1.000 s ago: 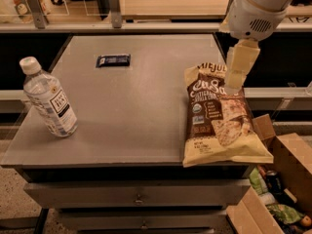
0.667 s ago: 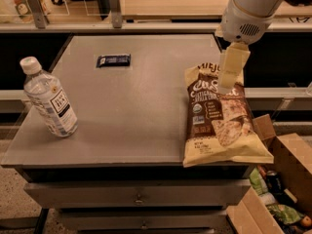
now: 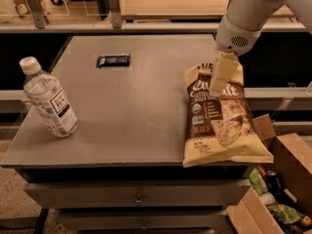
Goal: Move brown chip bag near rxbar blueberry
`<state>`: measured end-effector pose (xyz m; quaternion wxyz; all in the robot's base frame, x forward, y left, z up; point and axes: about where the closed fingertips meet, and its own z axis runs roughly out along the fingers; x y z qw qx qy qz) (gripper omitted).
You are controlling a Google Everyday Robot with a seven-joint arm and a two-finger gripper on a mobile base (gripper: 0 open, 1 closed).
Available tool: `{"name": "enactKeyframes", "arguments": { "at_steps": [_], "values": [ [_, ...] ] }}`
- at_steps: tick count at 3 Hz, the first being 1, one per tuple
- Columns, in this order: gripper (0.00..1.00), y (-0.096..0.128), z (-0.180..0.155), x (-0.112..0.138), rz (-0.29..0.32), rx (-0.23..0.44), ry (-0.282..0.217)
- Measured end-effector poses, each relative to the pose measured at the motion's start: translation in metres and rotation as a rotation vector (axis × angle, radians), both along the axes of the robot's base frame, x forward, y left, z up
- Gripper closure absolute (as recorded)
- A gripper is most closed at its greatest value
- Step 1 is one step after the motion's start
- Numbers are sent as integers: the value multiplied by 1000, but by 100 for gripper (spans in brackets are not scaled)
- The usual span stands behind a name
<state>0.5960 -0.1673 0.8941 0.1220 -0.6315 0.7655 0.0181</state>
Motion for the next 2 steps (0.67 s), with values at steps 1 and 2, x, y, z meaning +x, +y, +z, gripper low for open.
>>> {"name": "enactKeyframes", "arguments": {
  "at_steps": [1,2],
  "values": [
    [41,-6,-17,2,-21,7,27],
    [65,-13,-27,0,-41,13,44]
  ]
}}
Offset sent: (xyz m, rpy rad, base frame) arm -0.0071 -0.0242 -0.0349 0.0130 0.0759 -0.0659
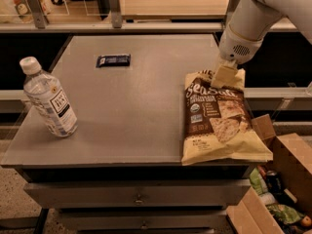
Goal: Move brown chip bag near rxbar blueberry
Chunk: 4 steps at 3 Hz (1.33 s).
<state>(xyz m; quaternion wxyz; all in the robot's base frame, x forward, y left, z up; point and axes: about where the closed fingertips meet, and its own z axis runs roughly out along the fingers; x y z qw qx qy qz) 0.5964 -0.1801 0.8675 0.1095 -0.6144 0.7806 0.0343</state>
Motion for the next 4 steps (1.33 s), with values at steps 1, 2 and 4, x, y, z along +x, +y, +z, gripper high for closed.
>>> {"name": "enactKeyframes", "arguments": {
  "at_steps": [1,2,4],
  "values": [
    [88,-4,1,-2,-14,12,1],
    [100,-4,17,-4,-8,38,-17],
    [100,32,112,-6,97,76,-183]
  ]
}}
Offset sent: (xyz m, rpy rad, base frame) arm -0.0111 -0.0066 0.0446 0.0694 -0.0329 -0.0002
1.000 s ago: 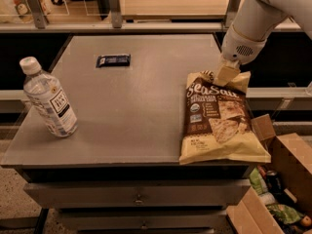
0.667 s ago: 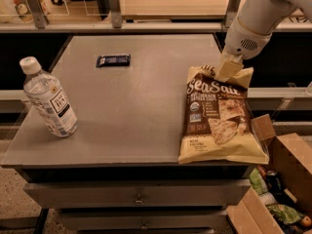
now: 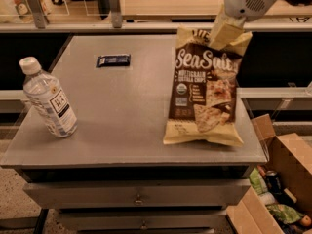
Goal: Move brown chip bag near rxbar blueberry
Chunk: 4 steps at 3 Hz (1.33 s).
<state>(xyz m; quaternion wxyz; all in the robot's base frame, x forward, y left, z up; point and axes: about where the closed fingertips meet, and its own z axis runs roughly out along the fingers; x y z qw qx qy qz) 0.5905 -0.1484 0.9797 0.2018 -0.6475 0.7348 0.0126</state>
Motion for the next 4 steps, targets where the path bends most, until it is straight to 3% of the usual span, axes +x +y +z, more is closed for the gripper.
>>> {"name": "enactKeyframes", "arguments": {
  "at_steps": [2,3,4],
  "values": [
    [100,83,71,20,185,2,-158],
    [100,126,91,39,255,-2,-212],
    [100,154,101,63,294,4,-250]
  ]
}}
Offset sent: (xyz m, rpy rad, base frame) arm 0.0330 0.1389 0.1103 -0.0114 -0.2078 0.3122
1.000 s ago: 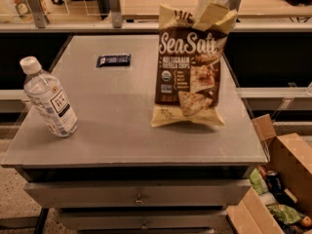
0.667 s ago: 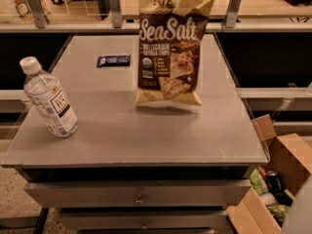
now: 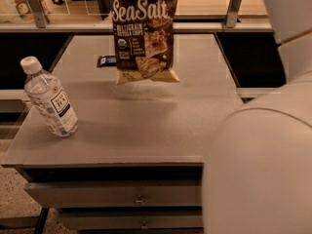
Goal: Move brown chip bag near rxbar blueberry
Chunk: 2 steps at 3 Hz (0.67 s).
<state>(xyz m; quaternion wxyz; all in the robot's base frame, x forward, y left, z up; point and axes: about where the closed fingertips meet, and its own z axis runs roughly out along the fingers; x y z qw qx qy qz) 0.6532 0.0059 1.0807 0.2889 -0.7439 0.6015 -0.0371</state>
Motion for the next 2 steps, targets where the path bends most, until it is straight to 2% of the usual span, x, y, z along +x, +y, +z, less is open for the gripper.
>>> {"name": "enactKeyframes", "arguments": {
  "at_steps": [1,2],
  "values": [
    [100,14,1,24,8,20,-21],
    [100,13,-6,47,-9,67,-24]
  ]
}}
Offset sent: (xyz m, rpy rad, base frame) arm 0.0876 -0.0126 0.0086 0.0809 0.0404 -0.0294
